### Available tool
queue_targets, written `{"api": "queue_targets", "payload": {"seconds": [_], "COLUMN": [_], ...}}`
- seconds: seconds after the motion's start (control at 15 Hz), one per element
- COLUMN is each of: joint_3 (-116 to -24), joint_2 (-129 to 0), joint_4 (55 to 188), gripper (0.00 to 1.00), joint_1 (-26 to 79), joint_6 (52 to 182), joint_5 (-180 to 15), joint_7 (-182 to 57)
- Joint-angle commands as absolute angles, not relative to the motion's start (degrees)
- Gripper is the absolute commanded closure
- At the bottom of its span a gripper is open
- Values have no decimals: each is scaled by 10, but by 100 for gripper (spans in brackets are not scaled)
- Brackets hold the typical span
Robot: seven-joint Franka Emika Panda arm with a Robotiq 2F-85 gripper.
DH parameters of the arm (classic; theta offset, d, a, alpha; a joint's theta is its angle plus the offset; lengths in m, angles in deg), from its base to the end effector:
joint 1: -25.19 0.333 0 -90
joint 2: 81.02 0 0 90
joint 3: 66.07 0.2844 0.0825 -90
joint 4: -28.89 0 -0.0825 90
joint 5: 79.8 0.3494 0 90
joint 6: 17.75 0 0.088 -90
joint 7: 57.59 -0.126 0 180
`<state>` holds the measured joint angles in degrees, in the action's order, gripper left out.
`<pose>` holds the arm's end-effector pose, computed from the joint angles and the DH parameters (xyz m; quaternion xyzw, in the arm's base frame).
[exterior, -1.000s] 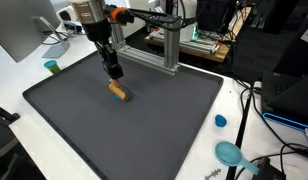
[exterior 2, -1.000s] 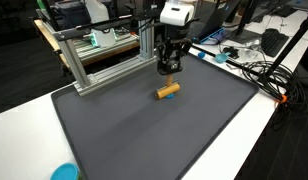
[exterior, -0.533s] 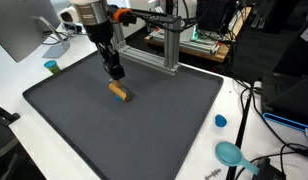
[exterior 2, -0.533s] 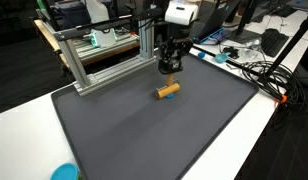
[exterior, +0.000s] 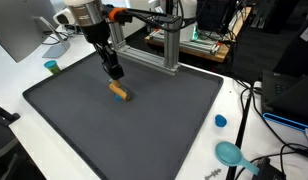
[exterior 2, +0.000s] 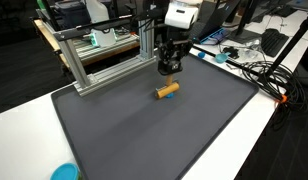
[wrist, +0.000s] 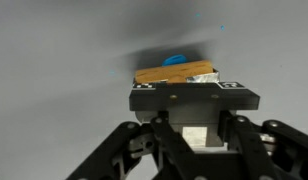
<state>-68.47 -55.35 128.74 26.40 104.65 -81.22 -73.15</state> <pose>0.6108 -0.0125 0.2874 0.9900 -0.1369 -0.0244 0.0226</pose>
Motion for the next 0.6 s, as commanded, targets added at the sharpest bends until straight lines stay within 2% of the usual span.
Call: {"api": "queue_targets", "payload": {"seconds": [0.0,0.53], "joint_3": [-679,-683], "joint_2": [-520,-494], "joint_4": [1279,1256], "gripper": [78,78], "joint_1": [253,257], "joint_6": [991,967], "joint_5": [-789,-795], "joint_7": [-700,-707]}}
